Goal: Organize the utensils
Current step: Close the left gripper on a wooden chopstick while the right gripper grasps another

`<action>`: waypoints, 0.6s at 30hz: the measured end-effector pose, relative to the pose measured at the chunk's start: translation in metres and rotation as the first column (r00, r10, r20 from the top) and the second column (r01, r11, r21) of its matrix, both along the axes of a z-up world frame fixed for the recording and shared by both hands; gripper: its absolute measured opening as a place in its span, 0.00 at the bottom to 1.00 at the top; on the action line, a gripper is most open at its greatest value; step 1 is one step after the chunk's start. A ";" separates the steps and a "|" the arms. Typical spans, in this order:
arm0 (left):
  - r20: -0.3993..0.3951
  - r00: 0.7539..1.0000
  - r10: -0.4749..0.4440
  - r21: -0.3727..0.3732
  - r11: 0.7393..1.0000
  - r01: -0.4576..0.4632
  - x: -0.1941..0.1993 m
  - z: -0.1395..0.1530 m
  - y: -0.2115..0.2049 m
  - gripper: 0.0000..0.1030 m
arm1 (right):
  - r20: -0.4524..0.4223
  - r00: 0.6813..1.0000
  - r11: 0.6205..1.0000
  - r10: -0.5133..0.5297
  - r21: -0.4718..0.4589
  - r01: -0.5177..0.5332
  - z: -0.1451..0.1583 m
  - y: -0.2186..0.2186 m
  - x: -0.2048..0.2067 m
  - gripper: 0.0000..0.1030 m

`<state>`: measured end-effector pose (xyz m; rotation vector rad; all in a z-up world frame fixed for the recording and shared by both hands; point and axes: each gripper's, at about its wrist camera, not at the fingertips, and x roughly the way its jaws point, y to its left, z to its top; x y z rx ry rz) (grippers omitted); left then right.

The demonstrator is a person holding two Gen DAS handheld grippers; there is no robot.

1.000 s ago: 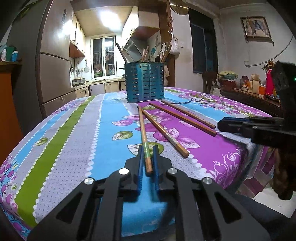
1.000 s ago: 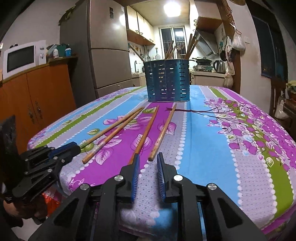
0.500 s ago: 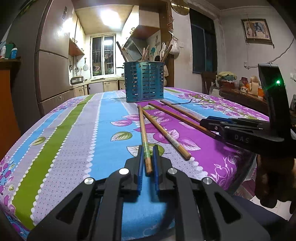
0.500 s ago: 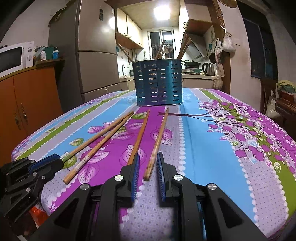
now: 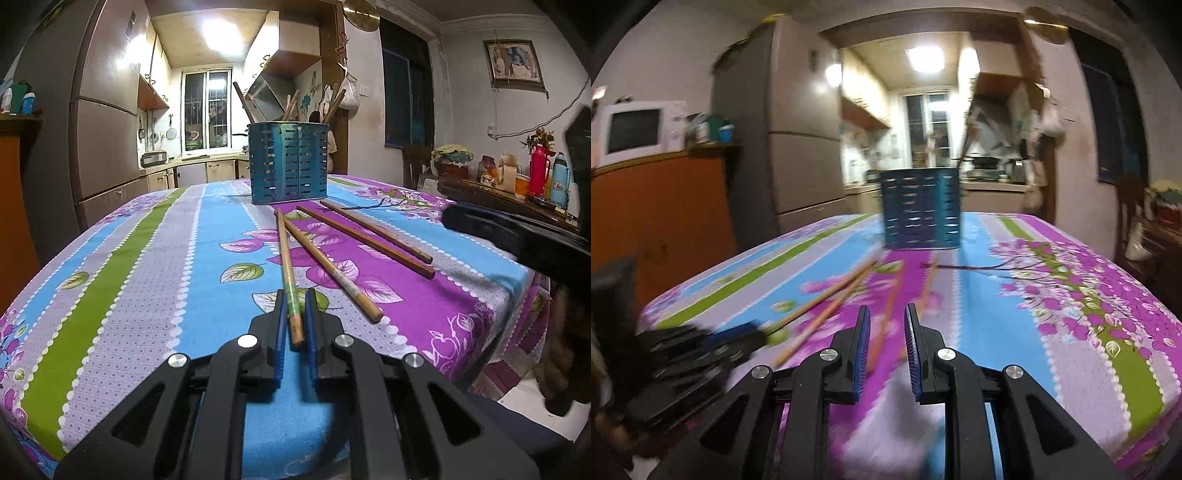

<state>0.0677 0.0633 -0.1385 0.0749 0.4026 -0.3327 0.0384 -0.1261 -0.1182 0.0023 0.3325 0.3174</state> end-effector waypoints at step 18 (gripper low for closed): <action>0.008 1.000 0.002 0.004 1.000 -0.002 0.001 0.001 -0.002 0.08 | -0.082 0.996 0.999 -0.030 -0.018 0.029 -0.031 0.022 0.041 0.18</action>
